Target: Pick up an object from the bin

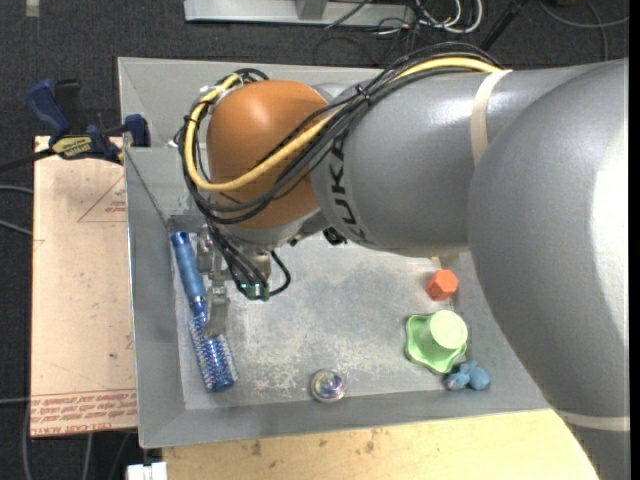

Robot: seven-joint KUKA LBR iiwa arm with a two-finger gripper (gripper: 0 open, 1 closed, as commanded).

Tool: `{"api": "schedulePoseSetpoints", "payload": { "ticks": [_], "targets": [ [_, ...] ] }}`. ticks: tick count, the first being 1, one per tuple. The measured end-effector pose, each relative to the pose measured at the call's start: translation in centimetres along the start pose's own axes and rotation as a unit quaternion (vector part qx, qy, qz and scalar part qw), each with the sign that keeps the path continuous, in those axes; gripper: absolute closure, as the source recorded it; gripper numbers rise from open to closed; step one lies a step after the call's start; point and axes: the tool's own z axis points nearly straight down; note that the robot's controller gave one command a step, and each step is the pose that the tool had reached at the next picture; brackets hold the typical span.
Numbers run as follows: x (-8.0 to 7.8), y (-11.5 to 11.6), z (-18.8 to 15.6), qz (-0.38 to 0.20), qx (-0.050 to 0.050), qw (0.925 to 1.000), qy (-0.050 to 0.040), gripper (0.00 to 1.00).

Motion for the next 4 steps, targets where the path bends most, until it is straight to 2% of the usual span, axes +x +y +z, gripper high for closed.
{"api": "schedulePoseSetpoints", "payload": {
  "ticks": [1,2,3,4],
  "targets": [
    [-0.2,-0.1,-0.4,0.002,-0.001,1.0,-0.0036,1.0],
    [-2.4,-0.9,3.1,-0.223,0.0,0.9748,-0.0039,1.0],
    [-2.4,-0.9,3.0,-0.222,0.0,0.9749,-0.0043,0.0],
    [2.2,-0.9,11.5,-0.306,0.0,0.9519,-0.0003,0.0]
  ]
}}
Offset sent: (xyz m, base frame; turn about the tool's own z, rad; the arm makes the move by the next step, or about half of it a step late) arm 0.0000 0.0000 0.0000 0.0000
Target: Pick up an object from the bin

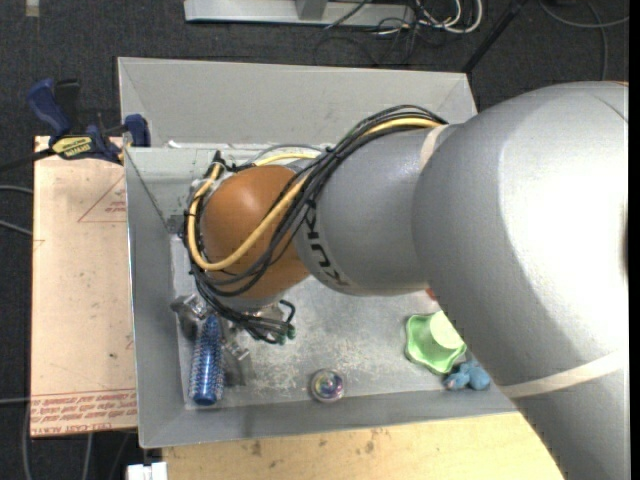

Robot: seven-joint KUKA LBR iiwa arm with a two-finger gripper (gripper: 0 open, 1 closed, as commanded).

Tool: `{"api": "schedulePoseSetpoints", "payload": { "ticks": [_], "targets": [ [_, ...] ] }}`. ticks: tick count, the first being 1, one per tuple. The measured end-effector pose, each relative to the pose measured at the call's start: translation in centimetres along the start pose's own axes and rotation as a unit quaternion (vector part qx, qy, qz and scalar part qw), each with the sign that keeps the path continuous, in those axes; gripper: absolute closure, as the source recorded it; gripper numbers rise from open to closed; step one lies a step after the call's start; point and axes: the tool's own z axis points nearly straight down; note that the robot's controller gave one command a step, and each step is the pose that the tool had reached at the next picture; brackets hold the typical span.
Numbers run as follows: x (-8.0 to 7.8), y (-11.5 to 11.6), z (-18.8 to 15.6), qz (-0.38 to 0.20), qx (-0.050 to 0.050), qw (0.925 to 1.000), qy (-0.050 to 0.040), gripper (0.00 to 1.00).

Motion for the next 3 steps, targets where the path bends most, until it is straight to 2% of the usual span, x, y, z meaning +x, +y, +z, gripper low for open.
{"api": "schedulePoseSetpoints", "payload": {
  "ticks": [1,2,3],
  "targets": [
    [0.8,-0.2,0.2,0.0,0.0,0.9998,0.0181,1.0],
    [2.4,0.6,-13.0,-0.027,0.002,0.9996,-0.0067,1.0],
    [0.4,-0.6,-21.5,-0.052,0.003,0.9986,-0.0083,1.0]
  ]
}}
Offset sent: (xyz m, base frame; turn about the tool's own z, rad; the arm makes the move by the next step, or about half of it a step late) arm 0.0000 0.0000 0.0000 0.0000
